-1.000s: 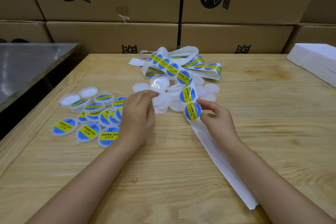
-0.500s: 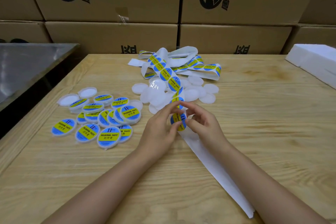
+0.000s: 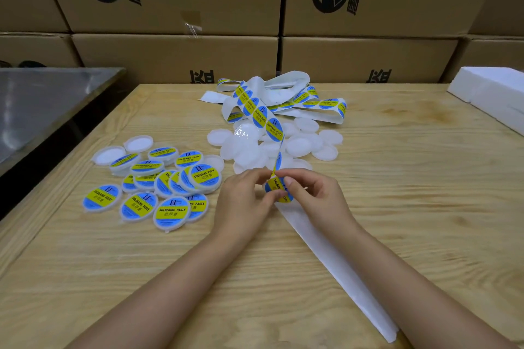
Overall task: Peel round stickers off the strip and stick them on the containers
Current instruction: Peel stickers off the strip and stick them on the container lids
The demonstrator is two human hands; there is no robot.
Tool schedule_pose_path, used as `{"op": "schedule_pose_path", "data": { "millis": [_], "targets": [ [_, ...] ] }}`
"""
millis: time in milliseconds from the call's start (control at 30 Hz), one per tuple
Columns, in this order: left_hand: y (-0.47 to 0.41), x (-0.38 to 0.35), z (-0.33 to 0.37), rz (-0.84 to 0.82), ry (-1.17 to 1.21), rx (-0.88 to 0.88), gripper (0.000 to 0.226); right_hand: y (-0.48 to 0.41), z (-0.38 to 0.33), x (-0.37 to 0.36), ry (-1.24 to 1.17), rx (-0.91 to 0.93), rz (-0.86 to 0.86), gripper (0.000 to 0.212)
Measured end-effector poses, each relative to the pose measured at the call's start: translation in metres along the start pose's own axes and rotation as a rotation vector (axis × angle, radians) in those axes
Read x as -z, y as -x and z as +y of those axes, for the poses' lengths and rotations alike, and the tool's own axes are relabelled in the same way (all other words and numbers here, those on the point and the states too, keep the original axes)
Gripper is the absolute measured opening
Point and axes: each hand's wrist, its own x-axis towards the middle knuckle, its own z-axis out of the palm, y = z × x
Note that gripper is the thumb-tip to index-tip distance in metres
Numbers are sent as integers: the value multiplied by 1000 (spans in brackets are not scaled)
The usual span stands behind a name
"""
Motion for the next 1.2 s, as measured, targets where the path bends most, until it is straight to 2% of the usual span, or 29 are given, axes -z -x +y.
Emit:
{"op": "schedule_pose_path", "data": {
  "millis": [167, 333, 633, 733, 1000, 1200],
  "targets": [
    [3, 0, 2, 67, -6, -8, 30, 0, 4, 0, 93, 33, 49, 25],
    [3, 0, 1, 108, -100, -46, 26, 0, 0, 0, 72, 27, 71, 22],
    [1, 2, 1, 80, 30, 66, 28, 1, 1, -2, 161, 17, 50, 21],
    [2, 2, 1, 84, 2, 23, 21, 2, 1, -3, 168, 23, 52, 21],
    [4, 1, 4, 88, 32, 12, 24, 3, 1, -5, 141, 37, 58, 21],
    [4, 1, 5, 123, -74, -63, 27, 3, 1, -5, 83, 35, 68, 19]
  ]
}}
